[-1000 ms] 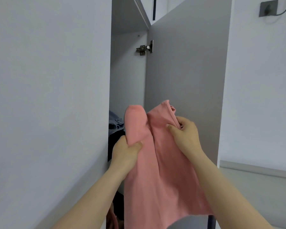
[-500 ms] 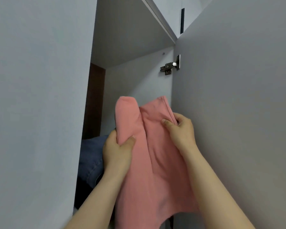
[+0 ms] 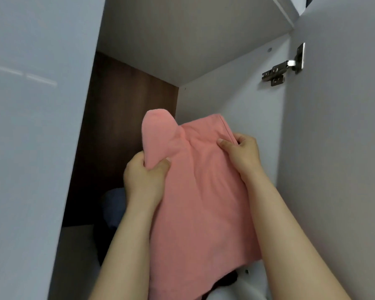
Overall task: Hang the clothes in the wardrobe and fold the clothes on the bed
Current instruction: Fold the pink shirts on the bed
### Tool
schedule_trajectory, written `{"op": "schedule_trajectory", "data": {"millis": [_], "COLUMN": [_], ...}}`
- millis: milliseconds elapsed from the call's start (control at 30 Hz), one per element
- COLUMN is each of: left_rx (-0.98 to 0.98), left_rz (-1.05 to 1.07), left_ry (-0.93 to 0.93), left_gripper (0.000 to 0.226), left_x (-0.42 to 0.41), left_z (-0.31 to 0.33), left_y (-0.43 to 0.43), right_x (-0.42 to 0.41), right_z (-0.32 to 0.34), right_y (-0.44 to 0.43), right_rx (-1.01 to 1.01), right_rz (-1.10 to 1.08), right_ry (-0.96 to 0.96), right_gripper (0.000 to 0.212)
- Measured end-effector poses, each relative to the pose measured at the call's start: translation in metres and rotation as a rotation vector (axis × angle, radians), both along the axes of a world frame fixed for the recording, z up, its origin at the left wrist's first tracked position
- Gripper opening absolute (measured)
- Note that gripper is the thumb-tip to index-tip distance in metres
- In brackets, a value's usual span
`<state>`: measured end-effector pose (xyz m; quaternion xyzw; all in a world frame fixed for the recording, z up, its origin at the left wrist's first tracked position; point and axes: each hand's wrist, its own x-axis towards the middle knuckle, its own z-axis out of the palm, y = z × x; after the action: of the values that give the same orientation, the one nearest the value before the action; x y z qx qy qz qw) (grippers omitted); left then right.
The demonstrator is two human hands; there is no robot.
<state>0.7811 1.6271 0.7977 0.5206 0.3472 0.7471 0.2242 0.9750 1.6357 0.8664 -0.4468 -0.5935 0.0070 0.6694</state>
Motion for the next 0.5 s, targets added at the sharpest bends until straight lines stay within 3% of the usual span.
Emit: {"op": "schedule_trajectory", "data": {"millis": [67, 167, 267, 333, 500], "left_rx": [-0.075, -0.256, -0.49, -0.569, -0.58], "left_rz": [0.139, 0.307, 0.306, 0.309, 0.354], "left_ry": [0.058, 0.243, 0.419, 0.533, 0.598], "left_gripper": [0.011, 0.038, 0.066, 0.072, 0.089], "left_x": [0.002, 0.009, 0.012, 0.01, 0.001], "left_z": [0.019, 0.033, 0.004, -0.025, -0.057], "left_y": [0.024, 0.056, 0.07, 0.072, 0.067], "right_x": [-0.003, -0.009, -0.001, 0.006, 0.016], "right_z": [0.018, 0.023, -0.022, -0.061, -0.105], "right_y": [0.033, 0.08, 0.109, 0.113, 0.1], "right_rx": [0.021, -0.064, -0.557, -0.81, -0.61], "right_rz": [-0.054, -0.184, -0.162, -0.147, -0.128], "right_ry": [-0.041, -0.182, -0.326, -0.441, -0.365], "right_gripper": [0.011, 0.03, 0.067, 0.071, 0.055]}}
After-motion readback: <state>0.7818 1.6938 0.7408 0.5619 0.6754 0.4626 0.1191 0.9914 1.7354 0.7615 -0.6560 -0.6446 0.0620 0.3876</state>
